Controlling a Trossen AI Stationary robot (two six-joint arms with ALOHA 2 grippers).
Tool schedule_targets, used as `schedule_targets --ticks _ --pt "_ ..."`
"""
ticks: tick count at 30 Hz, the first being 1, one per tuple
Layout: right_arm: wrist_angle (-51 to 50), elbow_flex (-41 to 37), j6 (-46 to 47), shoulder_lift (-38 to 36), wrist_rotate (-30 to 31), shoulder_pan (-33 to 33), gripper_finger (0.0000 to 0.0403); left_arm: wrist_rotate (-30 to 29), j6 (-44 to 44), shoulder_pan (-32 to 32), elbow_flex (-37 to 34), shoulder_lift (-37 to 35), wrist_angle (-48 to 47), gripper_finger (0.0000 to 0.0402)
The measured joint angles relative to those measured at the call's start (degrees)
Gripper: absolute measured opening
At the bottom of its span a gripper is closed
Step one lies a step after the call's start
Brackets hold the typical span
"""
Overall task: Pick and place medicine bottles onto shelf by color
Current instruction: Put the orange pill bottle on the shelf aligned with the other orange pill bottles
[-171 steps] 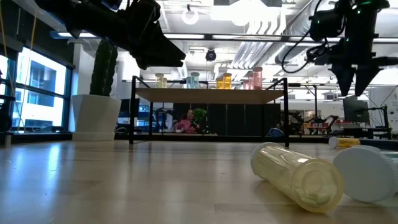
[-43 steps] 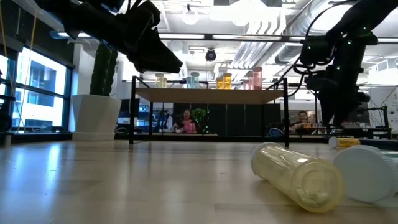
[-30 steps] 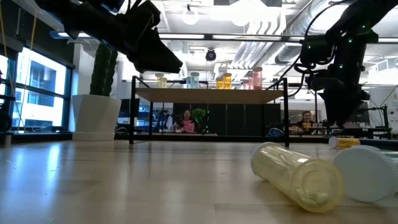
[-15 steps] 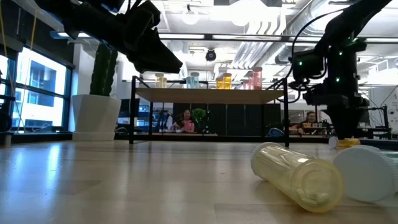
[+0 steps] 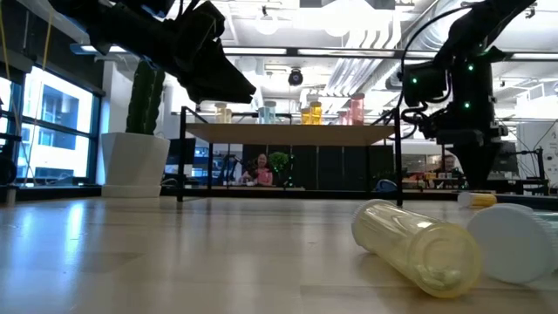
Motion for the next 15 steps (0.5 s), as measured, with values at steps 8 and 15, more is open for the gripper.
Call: schedule_targets --ticks 8,15 --pt "0.03 -0.11 0.17 0.0 0.43 -2.32 0.0204 0.0 -0.09 -0.02 0.0 0.0 0.0 0.0204" --pt "1.19 -0.17 2.84 0.0 0.92 -2.34 0.0204 0.0 -0.11 0.0 0.0 0.0 0.0 0.0204"
